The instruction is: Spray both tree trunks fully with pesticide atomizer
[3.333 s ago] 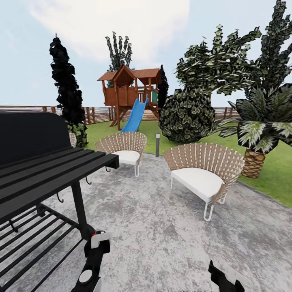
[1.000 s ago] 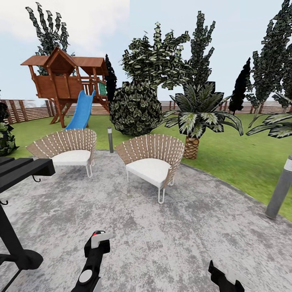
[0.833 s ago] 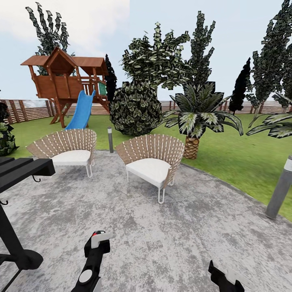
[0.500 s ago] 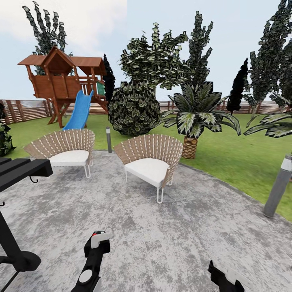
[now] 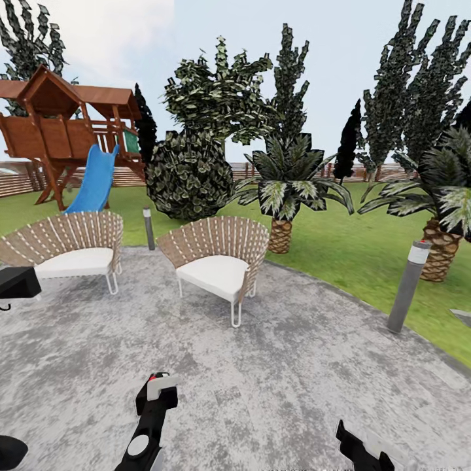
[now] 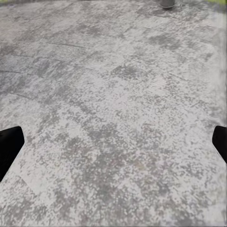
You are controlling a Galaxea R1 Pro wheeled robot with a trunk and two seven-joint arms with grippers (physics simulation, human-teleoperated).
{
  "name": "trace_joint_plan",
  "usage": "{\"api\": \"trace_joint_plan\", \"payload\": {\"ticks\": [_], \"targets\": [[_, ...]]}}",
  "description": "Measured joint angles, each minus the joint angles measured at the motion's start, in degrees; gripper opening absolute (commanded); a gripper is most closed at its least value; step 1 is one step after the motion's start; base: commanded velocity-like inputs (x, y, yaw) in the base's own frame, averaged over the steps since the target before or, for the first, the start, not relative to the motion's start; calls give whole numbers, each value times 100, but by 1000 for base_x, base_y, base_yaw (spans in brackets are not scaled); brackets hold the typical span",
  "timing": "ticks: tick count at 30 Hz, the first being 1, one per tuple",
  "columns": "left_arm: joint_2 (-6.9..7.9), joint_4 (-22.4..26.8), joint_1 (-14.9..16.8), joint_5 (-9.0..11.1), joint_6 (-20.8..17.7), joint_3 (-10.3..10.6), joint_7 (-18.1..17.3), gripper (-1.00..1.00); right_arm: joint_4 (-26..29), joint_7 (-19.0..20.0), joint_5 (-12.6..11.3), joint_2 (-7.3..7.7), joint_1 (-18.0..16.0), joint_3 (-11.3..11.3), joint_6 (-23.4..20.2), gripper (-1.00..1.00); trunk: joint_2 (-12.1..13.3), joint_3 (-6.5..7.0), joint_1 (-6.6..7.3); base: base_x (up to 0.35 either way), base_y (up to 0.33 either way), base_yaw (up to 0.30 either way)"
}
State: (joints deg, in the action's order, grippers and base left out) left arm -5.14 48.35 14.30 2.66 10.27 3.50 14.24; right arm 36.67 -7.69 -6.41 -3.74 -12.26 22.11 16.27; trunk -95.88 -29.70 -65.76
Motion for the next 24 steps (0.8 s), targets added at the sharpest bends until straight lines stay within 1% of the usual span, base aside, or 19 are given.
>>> {"api": "trace_joint_plan", "payload": {"ticks": [11,16,24], "targets": [[0,0,0,0,0,-1,0,-100,0,-1,0,0,0,4,0,100,0,-30,0,0,0,-258],[0,1,0,-11,-5,4,0,-100,-1,-1,1,0,-1,4,0,100,199,36,109,0,0,-126],[0,2,-1,-17,-9,6,1,-100,-1,1,1,0,-1,5,1,100,520,172,285,0,0,-27]]}}
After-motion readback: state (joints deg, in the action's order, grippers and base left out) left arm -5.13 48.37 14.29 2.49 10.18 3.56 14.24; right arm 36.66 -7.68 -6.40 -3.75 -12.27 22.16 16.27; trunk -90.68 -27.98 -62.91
